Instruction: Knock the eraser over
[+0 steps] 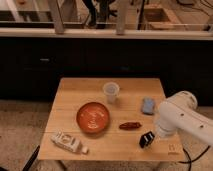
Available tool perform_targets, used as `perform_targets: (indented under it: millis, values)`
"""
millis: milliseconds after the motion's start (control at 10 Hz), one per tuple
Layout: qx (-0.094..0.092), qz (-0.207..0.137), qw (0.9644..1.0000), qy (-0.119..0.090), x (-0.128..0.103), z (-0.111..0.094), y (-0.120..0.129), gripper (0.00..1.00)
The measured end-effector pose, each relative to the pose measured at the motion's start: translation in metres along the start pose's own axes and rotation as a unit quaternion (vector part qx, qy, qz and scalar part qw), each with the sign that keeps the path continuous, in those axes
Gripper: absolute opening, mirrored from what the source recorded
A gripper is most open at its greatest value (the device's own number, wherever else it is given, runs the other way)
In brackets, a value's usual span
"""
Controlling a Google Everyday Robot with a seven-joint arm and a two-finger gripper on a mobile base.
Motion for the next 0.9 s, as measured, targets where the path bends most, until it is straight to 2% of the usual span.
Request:
perform_targets:
  millis: [800,900]
  values:
    - [-0.004,-0.004,1.0,0.0,-0.006,0.002,0.001,0.02]
    - [-0.009,-0.007,0.9999,-0.001,-0.013,0.008,0.002,0.02]
